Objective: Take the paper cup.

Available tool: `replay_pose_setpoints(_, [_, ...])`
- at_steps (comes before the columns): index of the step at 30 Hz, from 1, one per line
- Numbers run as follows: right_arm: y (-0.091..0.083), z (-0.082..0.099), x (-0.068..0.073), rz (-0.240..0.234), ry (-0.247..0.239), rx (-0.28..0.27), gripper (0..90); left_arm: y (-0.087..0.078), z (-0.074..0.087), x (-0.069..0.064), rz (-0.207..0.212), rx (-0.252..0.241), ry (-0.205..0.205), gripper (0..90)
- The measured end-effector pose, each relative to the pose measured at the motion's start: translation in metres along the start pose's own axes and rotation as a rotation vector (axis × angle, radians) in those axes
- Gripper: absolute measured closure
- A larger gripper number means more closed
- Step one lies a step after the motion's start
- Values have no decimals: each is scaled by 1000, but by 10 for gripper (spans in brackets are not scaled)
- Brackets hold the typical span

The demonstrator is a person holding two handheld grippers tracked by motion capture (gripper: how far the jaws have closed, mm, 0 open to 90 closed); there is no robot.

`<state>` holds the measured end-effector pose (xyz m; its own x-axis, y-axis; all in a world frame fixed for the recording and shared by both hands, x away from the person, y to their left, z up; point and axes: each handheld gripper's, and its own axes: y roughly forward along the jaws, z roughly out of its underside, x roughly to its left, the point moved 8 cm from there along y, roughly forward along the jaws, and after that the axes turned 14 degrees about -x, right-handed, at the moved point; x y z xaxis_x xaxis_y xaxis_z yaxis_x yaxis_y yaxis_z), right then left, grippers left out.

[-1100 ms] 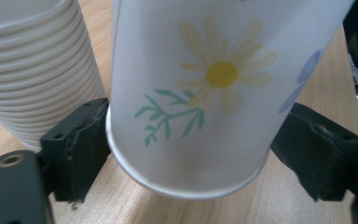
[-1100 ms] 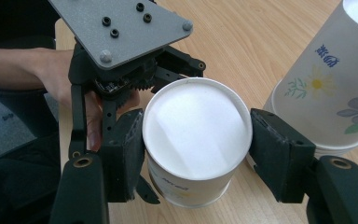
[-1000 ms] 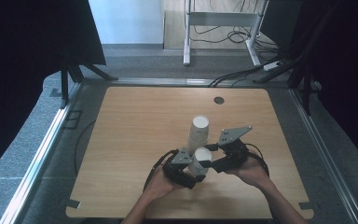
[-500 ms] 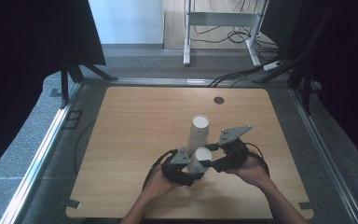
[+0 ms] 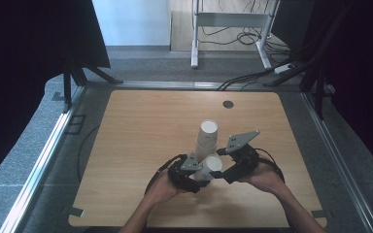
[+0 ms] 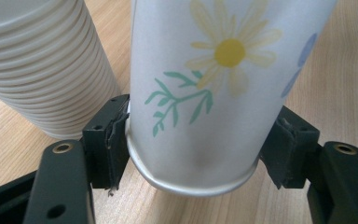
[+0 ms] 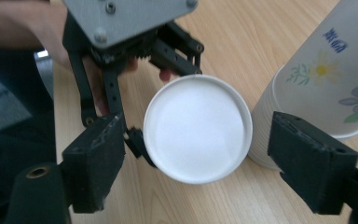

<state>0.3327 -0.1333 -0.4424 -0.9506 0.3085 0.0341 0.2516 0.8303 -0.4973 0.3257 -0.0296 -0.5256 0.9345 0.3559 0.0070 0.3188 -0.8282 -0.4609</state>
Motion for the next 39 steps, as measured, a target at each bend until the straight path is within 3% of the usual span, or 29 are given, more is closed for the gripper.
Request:
replay_pose_setpoints(3, [1,3,-1,8,-36,43,163,0,0,0,-1,24,8,323])
replay_pose_setpoints(8, [5,8,1,-1,-76,97,149,-3,-2,1,17,109,70,323])
replay_pose_setpoints(10, [9,11,2,-5,-92,118,149,-2,-3,0,13,117,82,323])
replay_pose_setpoints(17, [18,20,3,-10,-112,172,163,-3,-7,-1,23,182,149,322])
replay_pose_setpoints(30, [30,30,4,-36,-121,207,224,1,-10,-4,24,237,193,320])
replay_pose_setpoints(39, [28,30,6,-53,-119,220,346,3,-9,-6,38,257,199,314])
